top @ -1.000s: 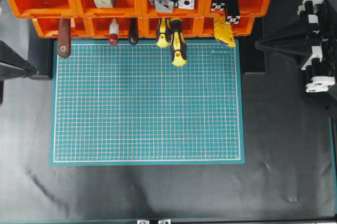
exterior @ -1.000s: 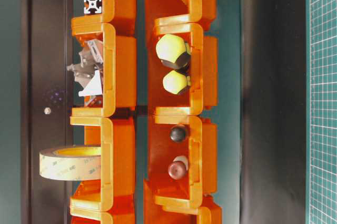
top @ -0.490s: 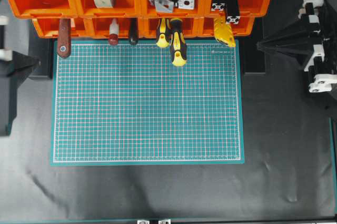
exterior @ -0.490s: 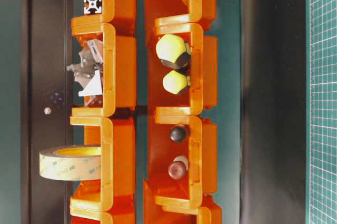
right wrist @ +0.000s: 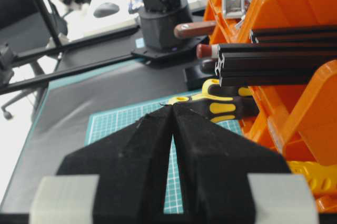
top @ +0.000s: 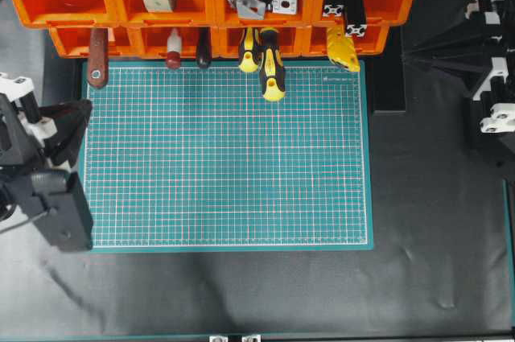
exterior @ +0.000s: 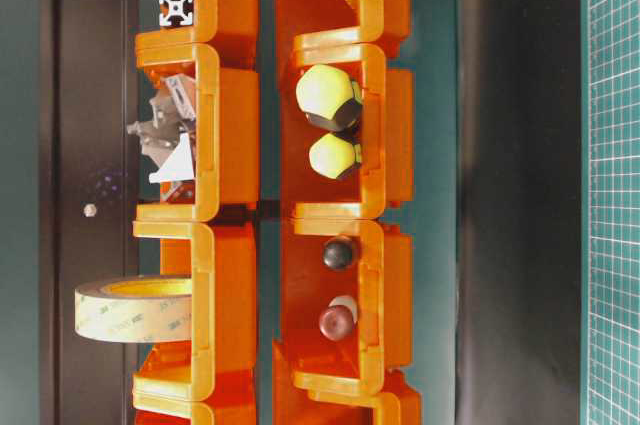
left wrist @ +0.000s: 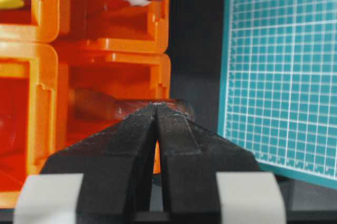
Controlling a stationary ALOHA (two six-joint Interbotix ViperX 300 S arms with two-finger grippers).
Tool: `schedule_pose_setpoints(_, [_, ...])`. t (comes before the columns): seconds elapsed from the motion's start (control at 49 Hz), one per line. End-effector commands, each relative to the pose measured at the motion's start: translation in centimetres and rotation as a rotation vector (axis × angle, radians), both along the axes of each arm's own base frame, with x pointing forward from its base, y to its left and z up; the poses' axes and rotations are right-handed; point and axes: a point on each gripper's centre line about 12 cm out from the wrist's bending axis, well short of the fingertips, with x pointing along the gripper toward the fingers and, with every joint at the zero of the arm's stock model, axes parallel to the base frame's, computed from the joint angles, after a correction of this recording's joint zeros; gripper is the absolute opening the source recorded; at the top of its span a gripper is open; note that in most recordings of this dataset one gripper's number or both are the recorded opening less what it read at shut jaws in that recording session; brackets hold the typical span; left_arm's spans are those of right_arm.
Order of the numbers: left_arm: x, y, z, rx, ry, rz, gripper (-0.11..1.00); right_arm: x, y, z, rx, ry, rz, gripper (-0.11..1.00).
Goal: Pick scraper from container rack with left arm.
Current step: 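Move the left gripper toward the brown scraper handle on the rack, then close the left gripper on the brown wooden scraper handle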
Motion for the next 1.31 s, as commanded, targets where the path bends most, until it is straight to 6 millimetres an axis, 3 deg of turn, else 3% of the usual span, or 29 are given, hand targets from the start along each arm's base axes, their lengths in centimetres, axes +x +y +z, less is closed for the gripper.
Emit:
schedule_pose_setpoints(0.0, [-0.3, 0.1, -0.3, -0.017, -0.044, 0.031, 0.0, 0.2, -0.1, 1.2, 0.002, -0.016, -0.004, 0.01])
schedule_pose_setpoints(0.265, [-1.1, 0.4, -2.1, -0.004, -0.021, 0.023, 0.0, 0.2, -0.2, 1.0, 0.005, -0.002, -0.012, 0.01])
schedule_pose_setpoints(0.633, [-0.7, 0.6, -2.3, -0.064, -0.052, -0.028, 0.02, 0.2, -0.2, 0.9, 0.005, 0.0, -0.012, 0.01])
schedule_pose_setpoints(0.714, [-0.9, 1.2, -2.3, -0.067, -0.054, -0.008, 0.16, 0.2, -0.3, 0.9, 0.006, 0.0, -0.017, 0.01])
schedule_pose_setpoints(0.898, [-1.2, 2.5, -2.2, -0.05, -0.046, 0.045, 0.69, 0.2, -0.3, 0.9, 0.005, 0.0, -0.017, 0.01])
schedule_pose_setpoints(0.98, [-0.8, 2.7, -2.3, -0.078, -0.059, 0.017, 0.86, 0.1, -0.4, 1.0, 0.003, -0.002, -0.018, 0.01])
schedule_pose_setpoints(1.041, [-0.4, 2.8, -2.5, -0.101, -0.067, -0.012, 0.91, 0.1, -0.4, 1.0, 0.003, -0.002, -0.021, 0.01])
schedule_pose_setpoints(1.286, [0.3, 4.1, -4.6, -0.106, -0.022, -0.041, 0.91, 0.1, -0.6, 1.0, 0.005, -0.003, -0.029, 0.01])
